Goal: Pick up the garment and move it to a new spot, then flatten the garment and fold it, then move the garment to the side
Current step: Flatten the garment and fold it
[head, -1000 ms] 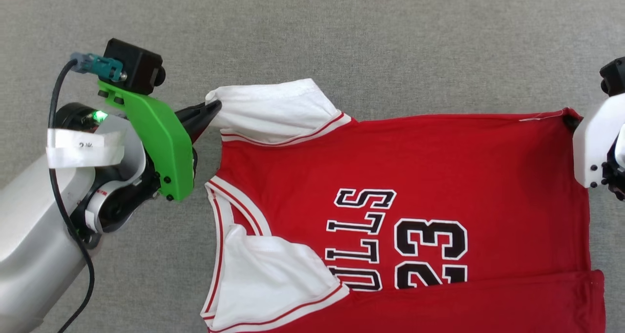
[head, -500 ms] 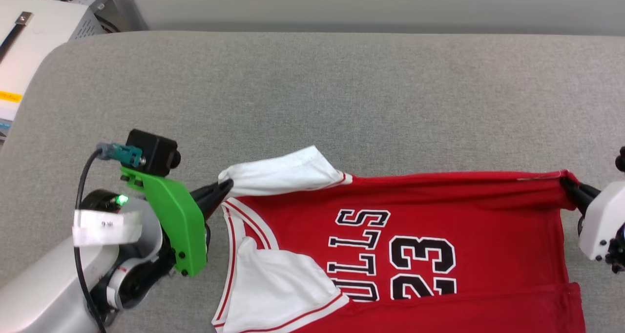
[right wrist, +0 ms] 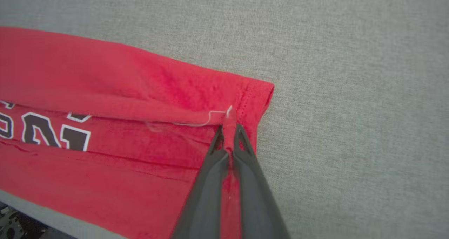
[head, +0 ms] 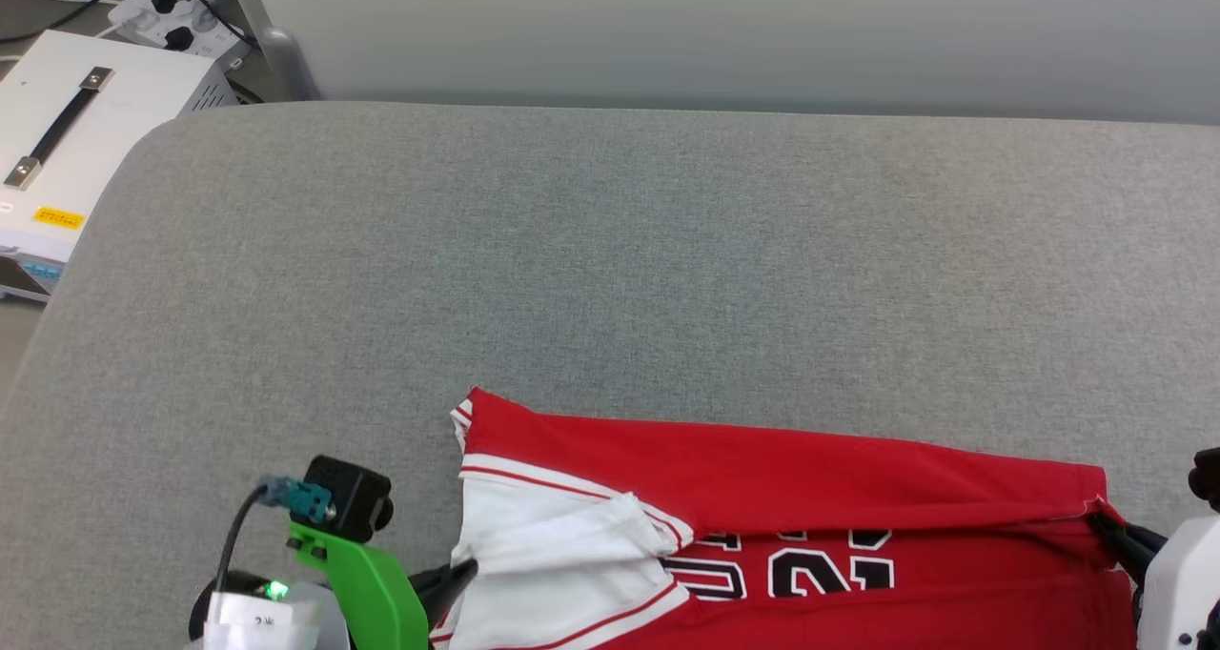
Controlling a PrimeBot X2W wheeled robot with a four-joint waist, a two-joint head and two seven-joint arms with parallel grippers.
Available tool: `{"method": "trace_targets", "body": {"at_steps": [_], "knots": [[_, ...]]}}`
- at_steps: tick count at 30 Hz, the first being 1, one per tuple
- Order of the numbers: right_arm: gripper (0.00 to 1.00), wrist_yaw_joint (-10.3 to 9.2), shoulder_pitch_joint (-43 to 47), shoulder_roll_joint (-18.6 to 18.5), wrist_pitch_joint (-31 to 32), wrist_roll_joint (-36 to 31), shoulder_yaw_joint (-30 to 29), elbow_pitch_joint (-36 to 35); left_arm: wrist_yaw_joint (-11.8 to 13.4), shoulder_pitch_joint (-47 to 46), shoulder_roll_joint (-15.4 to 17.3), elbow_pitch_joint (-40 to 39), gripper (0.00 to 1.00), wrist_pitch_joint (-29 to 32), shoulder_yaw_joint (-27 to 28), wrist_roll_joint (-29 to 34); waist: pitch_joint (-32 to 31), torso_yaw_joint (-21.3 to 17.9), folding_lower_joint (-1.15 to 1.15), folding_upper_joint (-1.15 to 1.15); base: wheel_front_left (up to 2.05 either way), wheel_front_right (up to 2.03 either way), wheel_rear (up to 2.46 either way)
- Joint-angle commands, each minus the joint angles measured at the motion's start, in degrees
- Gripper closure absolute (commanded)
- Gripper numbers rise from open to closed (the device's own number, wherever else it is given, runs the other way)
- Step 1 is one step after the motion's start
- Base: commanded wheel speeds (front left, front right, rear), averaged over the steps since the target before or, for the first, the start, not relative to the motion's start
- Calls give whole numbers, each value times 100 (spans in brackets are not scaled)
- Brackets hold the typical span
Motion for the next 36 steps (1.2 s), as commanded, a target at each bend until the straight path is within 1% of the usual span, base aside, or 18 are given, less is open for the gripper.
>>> {"method": "trace_targets", "body": {"at_steps": [1,5,11,12,13,14,17,20,22,25,29,31,34,36], "knots": [[100,-4,86,-61,33,7,16,-41,7,110,27,50,100,4,-52,3,-14,-2,0,0,0,0,0],[100,-4,193,-112,129,76,99,-110,-30,180,-78,255,100,-12,-172,43,-49,7,0,0,0,0,0],[100,-4,316,-243,27,-75,360,-16,-241,302,-240,696,100,-30,-338,-5,-121,3,0,0,0,0,0],[100,-4,334,-208,7,-24,364,38,-309,304,-277,759,87,-28,-373,-8,-132,3,0,0,0,0,0],[85,-4,351,-143,8,89,348,73,-354,303,-296,808,25,-44,-391,3,-140,4,0,0,0,0,0],[0,-4,382,-53,70,269,311,127,-384,302,-308,883,0,-73,-401,26,-149,3,0,0,0,0,0],[0,-4,410,-83,66,308,344,86,-445,289,-288,1070,0,-159,-439,157,-196,-3,0,0,0,0,0],[0,-4,454,-92,-5,327,241,71,-495,326,-319,1188,0,-322,-417,186,-272,-10,0,0,0,0,0],[0,-4,482,-69,-29,348,160,13,-573,325,-353,1203,0,-443,-389,195,-310,-9,0,0,0,0,0],[0,-4,512,10,-18,412,24,-165,-593,290,-380,1207,0,-694,-261,227,-338,-9,0,0,0,0,0],[0,-4,537,169,96,425,-268,-490,-546,240,-414,1146,0,-1194,42,252,-383,-2,0,0,0,0,0],[0,-4,550,335,196,464,-494,-660,-492,211,-424,1111,0,-1547,230,331,-402,4,0,0,0,0,0],[0,-4,568,749,481,492,-972,-809,-407,174,-462,1121,0,-2262,515,586,-427,23,0,0,0,0,0],[0,-4,580,1021,681,429,-1257,-897,-270,183,-494,1209,0,-2774,694,804,-444,39,0,0,0,0,0]]}}
